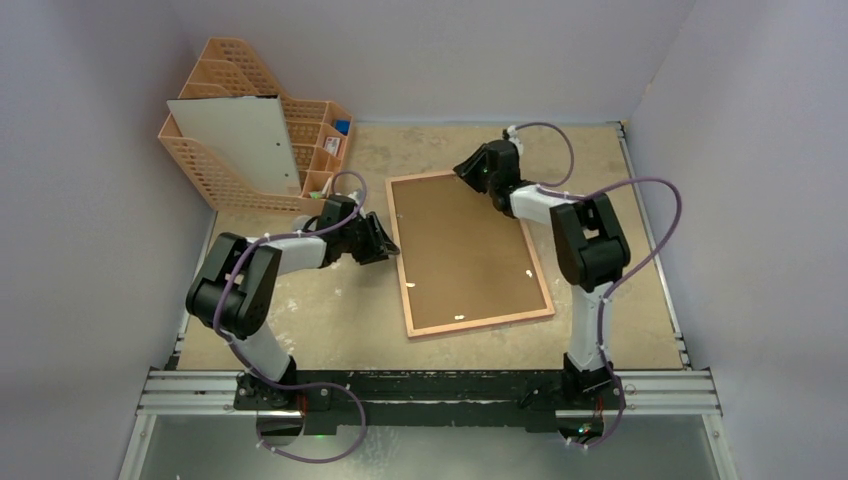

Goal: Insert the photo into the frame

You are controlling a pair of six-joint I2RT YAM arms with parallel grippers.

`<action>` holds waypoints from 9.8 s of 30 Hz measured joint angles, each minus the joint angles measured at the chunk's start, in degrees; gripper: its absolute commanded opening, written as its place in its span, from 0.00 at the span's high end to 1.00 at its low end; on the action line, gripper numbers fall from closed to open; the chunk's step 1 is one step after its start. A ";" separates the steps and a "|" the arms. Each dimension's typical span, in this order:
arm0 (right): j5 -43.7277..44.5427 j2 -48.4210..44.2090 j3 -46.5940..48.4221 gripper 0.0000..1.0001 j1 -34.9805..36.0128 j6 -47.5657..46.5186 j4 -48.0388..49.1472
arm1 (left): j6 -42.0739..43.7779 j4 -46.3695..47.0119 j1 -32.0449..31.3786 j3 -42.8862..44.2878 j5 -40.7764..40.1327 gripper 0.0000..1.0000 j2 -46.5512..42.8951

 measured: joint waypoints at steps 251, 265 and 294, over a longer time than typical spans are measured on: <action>6.47 -30.53 -29.64 0.31 -8.00 -21.53 -28.39 | -0.24 -4.61 -3.89 4.35 -2.91 0.54 1.49; 2.08 -32.46 -32.33 0.36 -8.52 -22.21 -24.87 | 0.09 -11.61 -2.95 14.49 -1.81 0.54 7.65; 9.51 -43.89 -37.73 0.35 1.27 -14.32 -37.94 | 6.43 -23.21 -3.06 13.46 -16.70 0.32 -2.71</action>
